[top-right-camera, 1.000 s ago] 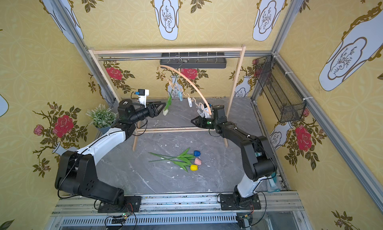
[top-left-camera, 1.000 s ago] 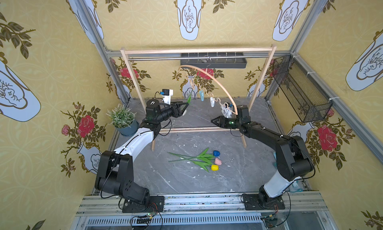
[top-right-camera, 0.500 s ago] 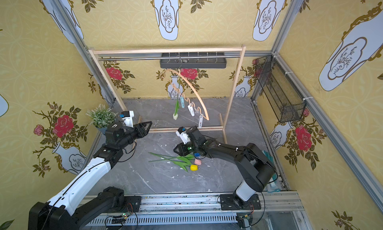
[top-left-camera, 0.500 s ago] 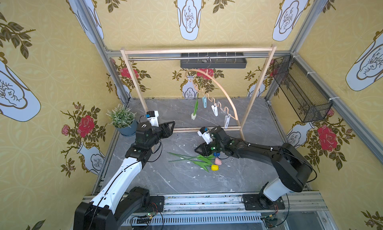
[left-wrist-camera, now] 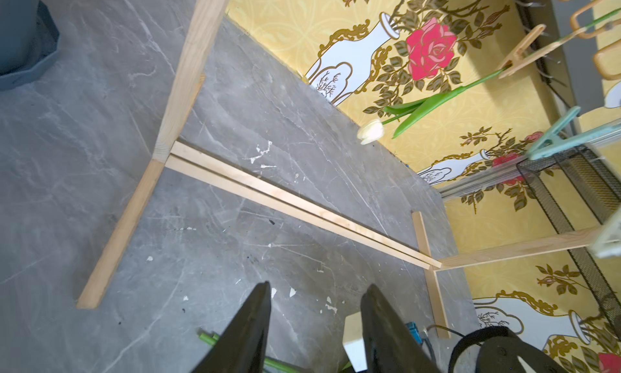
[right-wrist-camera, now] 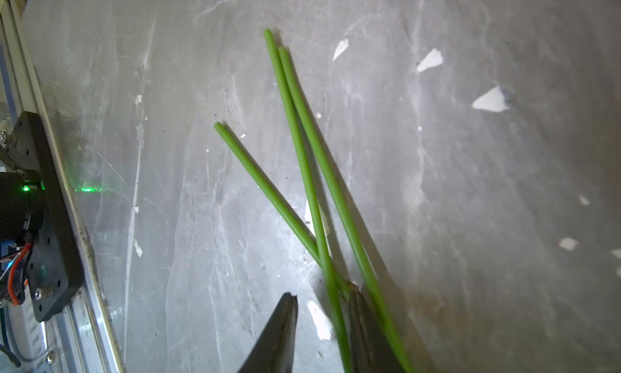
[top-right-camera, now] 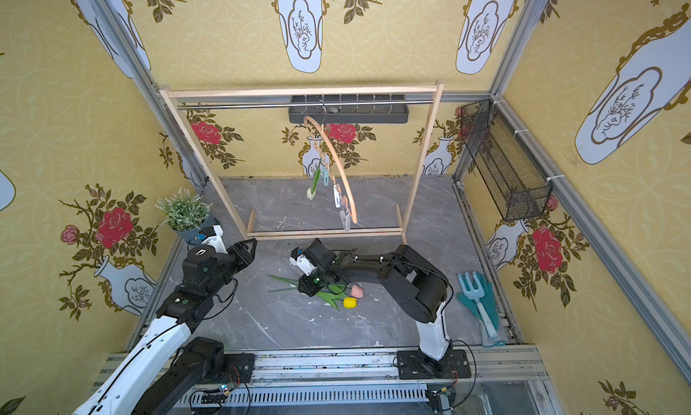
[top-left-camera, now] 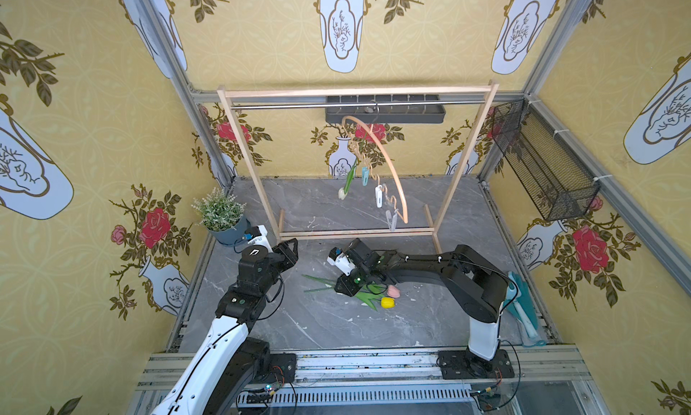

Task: Dry the flowers on a clothes hanger
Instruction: Pick up the flower at the center of the board.

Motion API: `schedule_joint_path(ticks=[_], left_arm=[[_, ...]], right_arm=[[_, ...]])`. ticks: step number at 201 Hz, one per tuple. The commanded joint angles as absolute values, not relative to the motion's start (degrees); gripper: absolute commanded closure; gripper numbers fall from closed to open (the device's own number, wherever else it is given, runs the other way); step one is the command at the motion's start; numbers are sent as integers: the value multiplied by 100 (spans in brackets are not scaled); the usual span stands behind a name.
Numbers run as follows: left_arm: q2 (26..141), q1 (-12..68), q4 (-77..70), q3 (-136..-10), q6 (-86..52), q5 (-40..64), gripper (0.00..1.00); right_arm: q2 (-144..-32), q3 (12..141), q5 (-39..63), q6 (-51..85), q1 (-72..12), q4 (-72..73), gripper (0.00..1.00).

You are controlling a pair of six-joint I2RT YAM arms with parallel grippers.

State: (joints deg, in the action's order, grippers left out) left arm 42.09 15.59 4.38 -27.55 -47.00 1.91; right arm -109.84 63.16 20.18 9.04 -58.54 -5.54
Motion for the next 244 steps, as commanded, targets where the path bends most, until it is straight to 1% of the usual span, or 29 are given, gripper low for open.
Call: schedule_joint_path(ticks=[1,41,65,123,153,178,200,228,244], left_arm=[[4335,1553,523,-2777,-4693,153,53],[4462,1561,470,-2794,-4651,293,55],[4443,1566,483,-2795,-4592,334,56],[4345,1565,596,-2838,-4513,344,56],[4198,1586,676,-2884,-4452,472,56],[4131,1647,629,-2907,-4414,987,55],[4219,1852,522,-2965,-4417,1368,58],[4446,2357,407,-3183,-4292,1646,58],[4644,2467,181,-3251,-4312,1973,58]], right_arm=[[-10960,6311,1887,783,-5904,-827,73],[-11079,6398,1701,747,-6026,-1069,78],[-11118,6449,1408,734,-6065,-1202,86],[-11115,6699,1358,514,-6089,-1202,100],[-10681,6550,1567,488,-6111,-848,100],[-10222,6332,1715,769,-6053,-343,100],[-9853,6044,1939,1296,-5738,280,100],[-9512,5725,2200,1781,-5366,894,100],[-9304,5506,2371,1984,-5212,1263,100]])
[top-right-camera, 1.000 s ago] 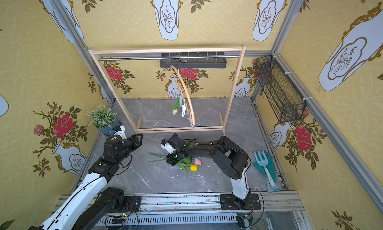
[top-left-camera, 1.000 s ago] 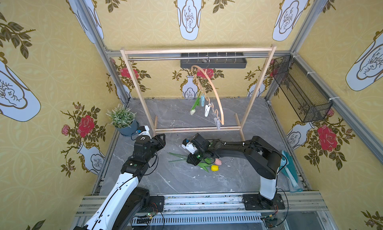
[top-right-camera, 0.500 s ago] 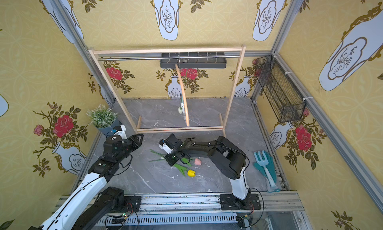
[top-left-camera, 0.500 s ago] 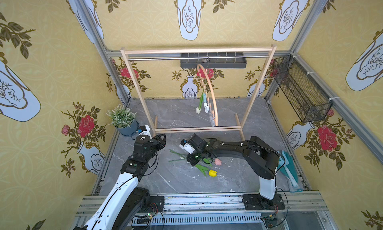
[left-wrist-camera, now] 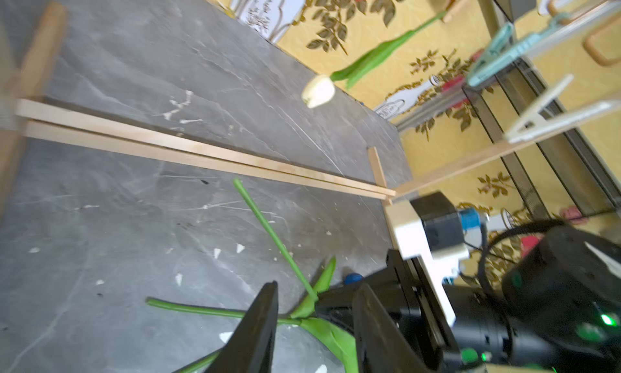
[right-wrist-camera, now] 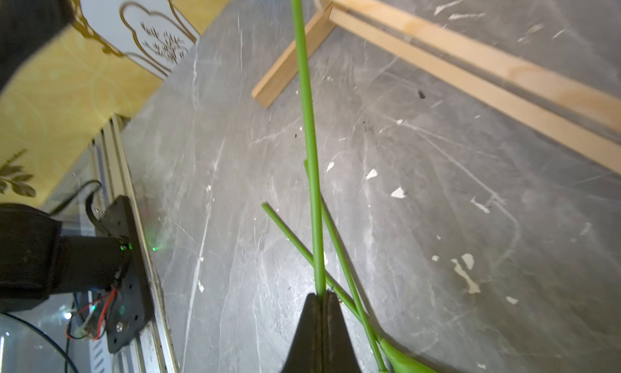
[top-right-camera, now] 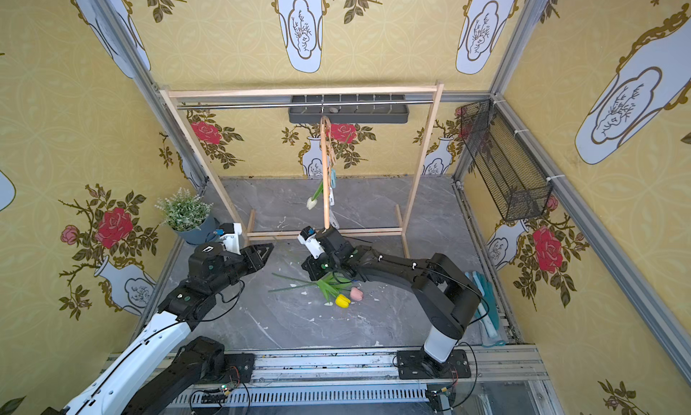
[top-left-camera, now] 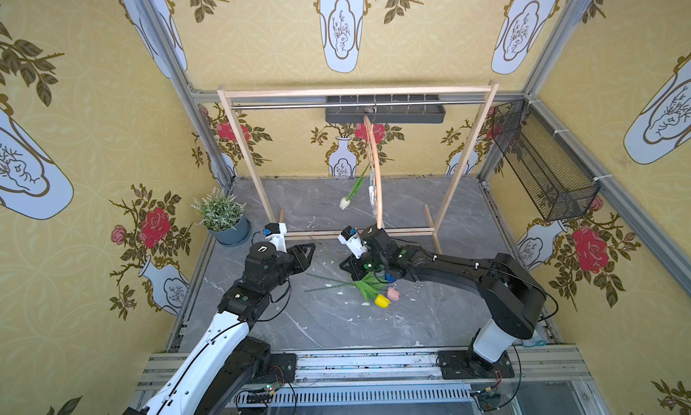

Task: Dry the flowers on a clothes hanger
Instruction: Pick up the flower at the center of the board.

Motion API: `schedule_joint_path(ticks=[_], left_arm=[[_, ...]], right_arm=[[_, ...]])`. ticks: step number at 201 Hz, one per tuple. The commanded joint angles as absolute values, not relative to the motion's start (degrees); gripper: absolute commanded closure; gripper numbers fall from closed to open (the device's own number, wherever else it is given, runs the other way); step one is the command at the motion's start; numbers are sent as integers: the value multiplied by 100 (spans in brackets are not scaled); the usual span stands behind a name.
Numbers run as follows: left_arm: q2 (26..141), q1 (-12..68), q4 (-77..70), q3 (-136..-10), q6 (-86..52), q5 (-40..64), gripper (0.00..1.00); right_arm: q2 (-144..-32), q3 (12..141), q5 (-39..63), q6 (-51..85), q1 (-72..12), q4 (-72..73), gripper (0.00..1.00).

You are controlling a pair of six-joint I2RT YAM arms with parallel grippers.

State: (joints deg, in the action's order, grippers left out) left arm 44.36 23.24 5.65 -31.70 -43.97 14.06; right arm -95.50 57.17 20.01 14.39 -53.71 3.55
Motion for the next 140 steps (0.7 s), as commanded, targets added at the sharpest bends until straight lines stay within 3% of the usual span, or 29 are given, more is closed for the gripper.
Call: schedule_joint_path(ticks=[1,42,72,140], left_arm=[[4664,2469,161,-3251,-4318,1997,58],[5515,2682,-411,-3342,-4504,2714,65],[5882,2803,-703,-3393,-4509,2885,64],[6136,2822,-886,-3289,-4484,2633,67]], right_arm=[[-9293,5491,2381,1998,-5208,1282,100],[-8912,5124,2562,2297,-5056,1797,100],[-8798,4929,2712,2458,-5032,2109,100],[-8723,4593,2835,2781,-5047,2657,100]])
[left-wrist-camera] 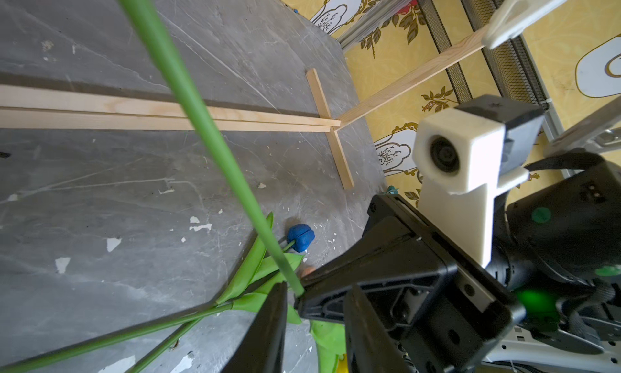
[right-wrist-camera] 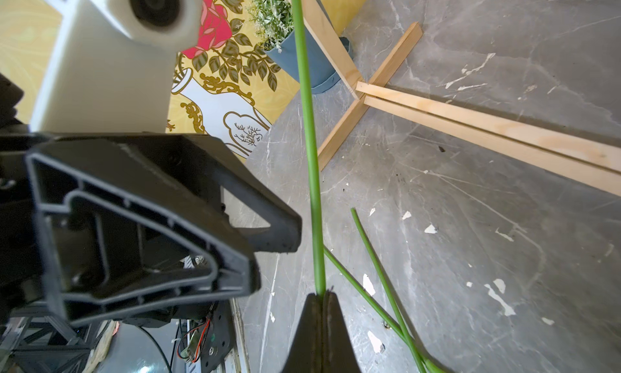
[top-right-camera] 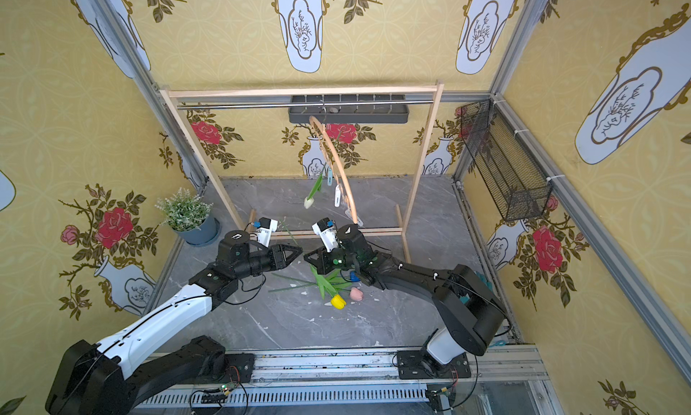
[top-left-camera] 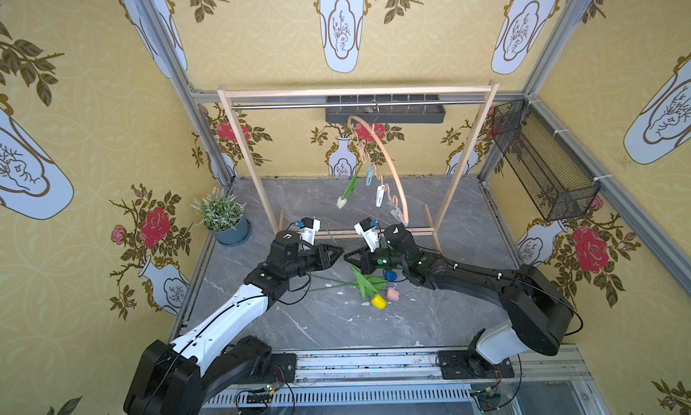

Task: Dry the flowers on a clothes hanger
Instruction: Pick up the flower at the center of the board.

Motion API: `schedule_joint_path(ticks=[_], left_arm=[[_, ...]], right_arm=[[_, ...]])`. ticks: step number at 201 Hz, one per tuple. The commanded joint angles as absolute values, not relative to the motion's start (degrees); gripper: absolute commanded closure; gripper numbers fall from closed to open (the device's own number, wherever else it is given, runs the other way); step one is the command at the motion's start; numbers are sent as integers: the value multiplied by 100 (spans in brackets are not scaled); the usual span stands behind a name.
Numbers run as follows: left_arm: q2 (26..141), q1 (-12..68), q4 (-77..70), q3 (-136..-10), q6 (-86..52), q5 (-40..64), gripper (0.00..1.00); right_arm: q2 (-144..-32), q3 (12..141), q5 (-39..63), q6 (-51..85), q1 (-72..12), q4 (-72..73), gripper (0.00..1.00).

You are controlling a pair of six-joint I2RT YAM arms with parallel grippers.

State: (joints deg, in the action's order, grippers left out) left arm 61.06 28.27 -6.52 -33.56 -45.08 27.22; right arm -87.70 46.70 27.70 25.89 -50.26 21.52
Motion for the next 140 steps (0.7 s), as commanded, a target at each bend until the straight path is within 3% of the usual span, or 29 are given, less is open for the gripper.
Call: schedule_joint_path(ticks=[1,71,97,140], left_arm=[[6136,2826,-887,-3288,-4483,2631,67],[6297,2829,-1018,-3305,-4482,2676,74],[6372,2826,-1057,-3305,-4478,2708,88],[6479,2823,-1146,-3327,-4439,2722,95]], right_arm=[[-8721,4590,2837,2784,-5050,2664,100],[-8701,4448,2922,2933,-5106,2968,100],[-8719,4388,2952,3026,-5101,3078,100],[-8714,4307,3026,3151,-5091,3251,100]])
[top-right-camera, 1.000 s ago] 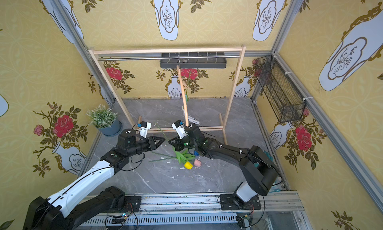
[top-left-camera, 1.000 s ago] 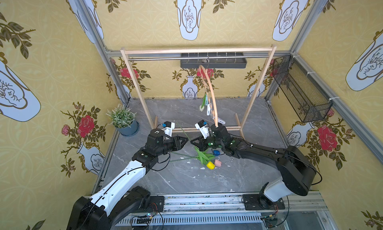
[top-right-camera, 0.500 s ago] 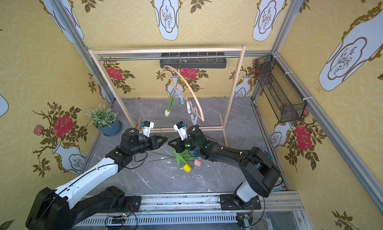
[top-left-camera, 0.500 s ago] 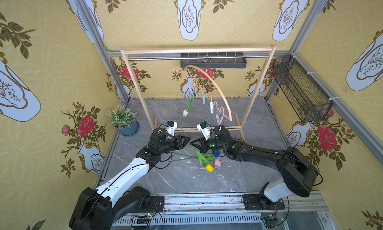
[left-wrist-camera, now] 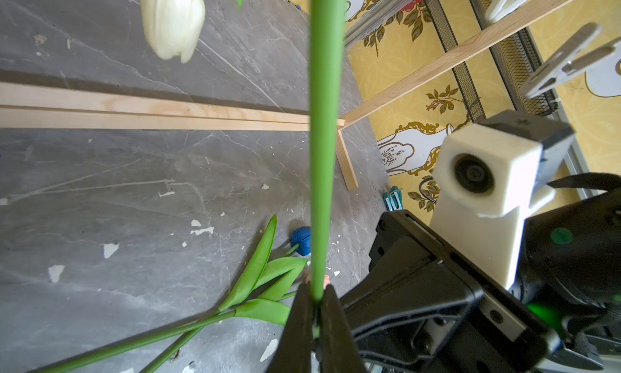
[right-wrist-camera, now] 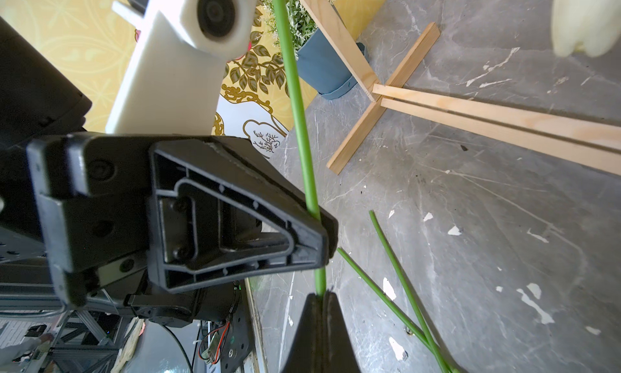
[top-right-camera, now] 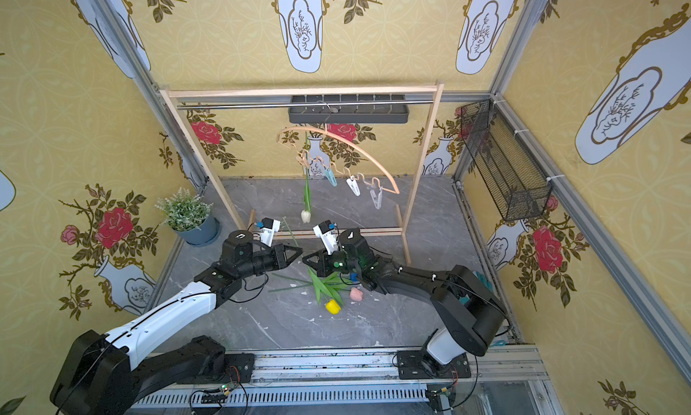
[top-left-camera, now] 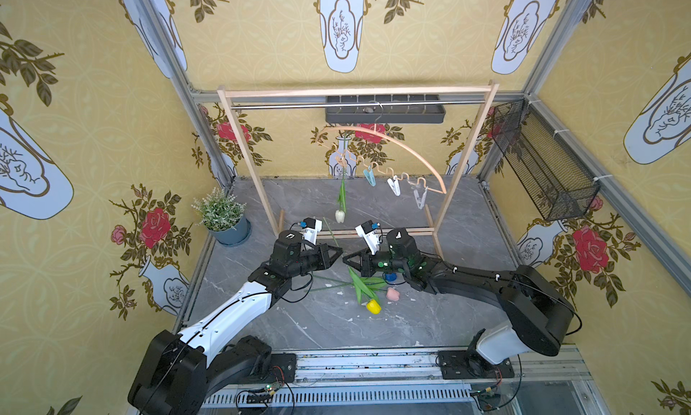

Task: Dry the flowers on a clothes hanger
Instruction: Pick up the flower at the center of the board.

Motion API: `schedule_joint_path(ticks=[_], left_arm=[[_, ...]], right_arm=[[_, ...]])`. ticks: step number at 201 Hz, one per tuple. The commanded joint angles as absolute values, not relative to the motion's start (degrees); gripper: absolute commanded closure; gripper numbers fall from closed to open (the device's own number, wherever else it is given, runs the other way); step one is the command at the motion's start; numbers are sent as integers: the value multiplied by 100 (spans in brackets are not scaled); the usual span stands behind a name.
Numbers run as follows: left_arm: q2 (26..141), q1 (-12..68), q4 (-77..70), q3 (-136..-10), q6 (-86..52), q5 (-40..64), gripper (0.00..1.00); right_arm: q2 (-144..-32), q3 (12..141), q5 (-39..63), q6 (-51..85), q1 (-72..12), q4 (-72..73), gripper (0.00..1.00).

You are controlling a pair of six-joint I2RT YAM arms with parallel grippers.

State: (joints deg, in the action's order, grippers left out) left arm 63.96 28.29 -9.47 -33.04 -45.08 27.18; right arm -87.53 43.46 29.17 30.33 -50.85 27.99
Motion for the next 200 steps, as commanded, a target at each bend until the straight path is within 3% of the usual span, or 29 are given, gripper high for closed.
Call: schedule_joint_path(ticks=[1,42,58,73,97,176,200], left_arm=[[6483,2826,-1149,-3329,-4439,2719,95],[6615,2822,-1189,-3417,-4356,2819,100],[6618,2822,-1233,-3428,-4275,2943,100],[6594,2828,-1234,-3445,-4161,3089,100],[6569,2825,-1068,-3577,-3881,3539,100],[6943,2822,-698,-3853,-3496,4346,100],[7016,2827,-769,-3884,-3555,4505,100]], right_arm=[[-8712,4311,3029,3149,-5095,3256,100],[-8684,4255,3115,3297,-5041,3317,100],[-8632,4126,3166,3465,-4957,3455,85],[-8605,3940,3394,3756,-4775,3711,61],[-8613,3611,3979,4194,-4492,4354,53],[-8596,3374,4362,4474,-4434,4969,56],[-8604,3427,4320,4424,-4430,4868,69]])
